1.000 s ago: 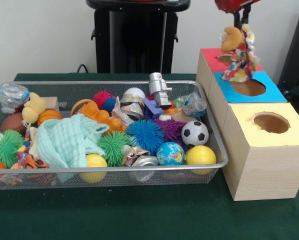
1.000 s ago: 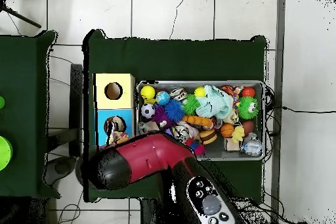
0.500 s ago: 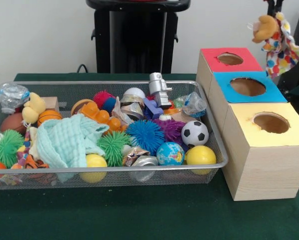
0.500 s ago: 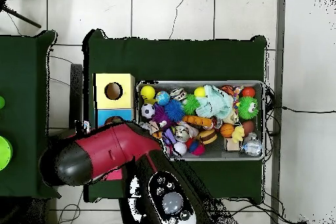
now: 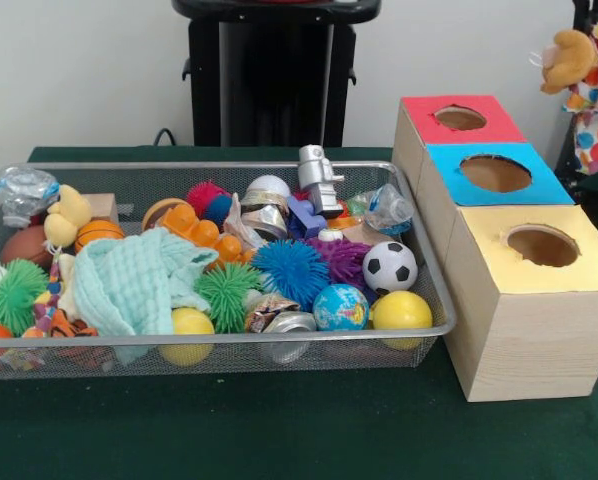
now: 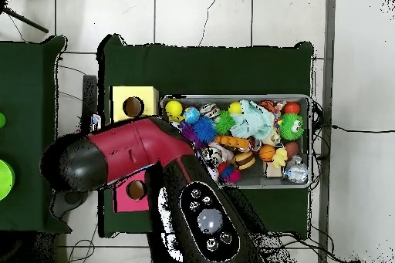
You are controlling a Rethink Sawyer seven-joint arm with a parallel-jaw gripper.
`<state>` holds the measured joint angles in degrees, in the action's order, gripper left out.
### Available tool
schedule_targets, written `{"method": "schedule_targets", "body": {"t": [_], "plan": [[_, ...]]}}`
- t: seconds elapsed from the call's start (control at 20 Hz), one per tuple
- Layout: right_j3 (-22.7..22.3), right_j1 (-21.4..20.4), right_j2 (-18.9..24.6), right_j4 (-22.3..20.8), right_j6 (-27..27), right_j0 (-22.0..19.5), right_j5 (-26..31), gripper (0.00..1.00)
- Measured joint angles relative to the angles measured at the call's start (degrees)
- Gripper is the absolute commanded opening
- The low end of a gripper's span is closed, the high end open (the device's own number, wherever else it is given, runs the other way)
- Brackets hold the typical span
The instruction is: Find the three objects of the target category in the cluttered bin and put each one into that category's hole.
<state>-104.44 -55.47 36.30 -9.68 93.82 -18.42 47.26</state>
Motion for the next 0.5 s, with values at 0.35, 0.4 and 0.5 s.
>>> {"method": "schedule_targets", "body": {"t": [0.35, 0.4, 0.5], "plan": [[8.49, 5.38, -1.03, -0.20, 0.00, -0.45, 5.07, 0.00], [8.90, 5.71, -1.09, -0.20, 0.00, -0.50, 5.29, 0.00], [10.90, 7.56, -1.39, -0.33, 0.00, -0.99, 5.61, 0.00]]}}
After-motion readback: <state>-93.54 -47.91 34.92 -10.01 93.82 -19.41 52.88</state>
